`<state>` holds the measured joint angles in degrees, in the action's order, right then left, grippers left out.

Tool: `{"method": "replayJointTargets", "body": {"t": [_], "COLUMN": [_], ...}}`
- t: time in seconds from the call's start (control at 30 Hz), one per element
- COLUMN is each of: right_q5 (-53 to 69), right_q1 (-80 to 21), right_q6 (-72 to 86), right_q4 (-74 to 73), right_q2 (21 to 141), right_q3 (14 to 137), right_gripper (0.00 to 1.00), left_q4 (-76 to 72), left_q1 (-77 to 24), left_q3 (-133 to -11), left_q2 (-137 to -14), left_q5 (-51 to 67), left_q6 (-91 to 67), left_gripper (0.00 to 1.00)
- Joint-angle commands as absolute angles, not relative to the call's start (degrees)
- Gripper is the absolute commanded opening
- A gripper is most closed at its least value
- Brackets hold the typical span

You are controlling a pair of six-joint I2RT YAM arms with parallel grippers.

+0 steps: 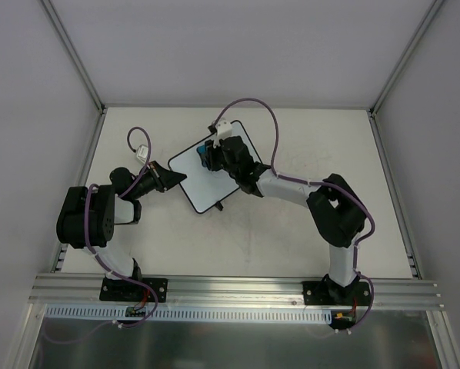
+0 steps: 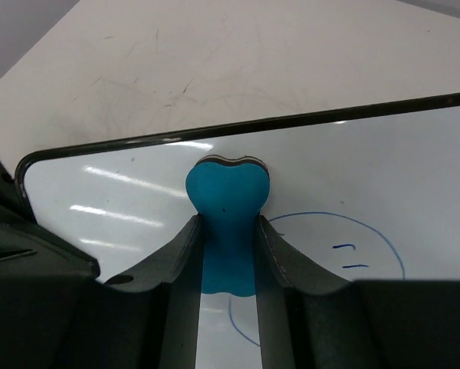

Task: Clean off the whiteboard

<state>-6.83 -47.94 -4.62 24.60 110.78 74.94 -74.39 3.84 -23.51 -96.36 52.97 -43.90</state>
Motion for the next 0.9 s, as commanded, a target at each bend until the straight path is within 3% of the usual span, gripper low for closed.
{"method": "replayJointTargets", "body": {"t": [0.0, 0.3, 0.87], "right_q5": [-11.9, -19.6, -16.9], "right_q1": [-44.2, -40.7, -31.6], "right_q6": [-0.2, 7.8, 26.6], "right_q4": [22.1, 14.4, 17.3], "right_q2": [113.1, 113.6, 109.2], "right_q3": [77.9, 77.7, 62.4], "right_gripper": [0.0, 0.0, 0.0], "left_q4": [-96.3, -96.3, -96.3], "left_q1": [3.8, 3.8, 4.2], "left_q3": [-22.7, -22.6, -22.3], "left_q2": [-95.8, -95.8, -95.8], "left_q5": [54.8, 54.8, 54.8], "left_q6": [-39.9, -40.0, -40.3], "left_gripper": [0.0, 0.0, 0.0]}}
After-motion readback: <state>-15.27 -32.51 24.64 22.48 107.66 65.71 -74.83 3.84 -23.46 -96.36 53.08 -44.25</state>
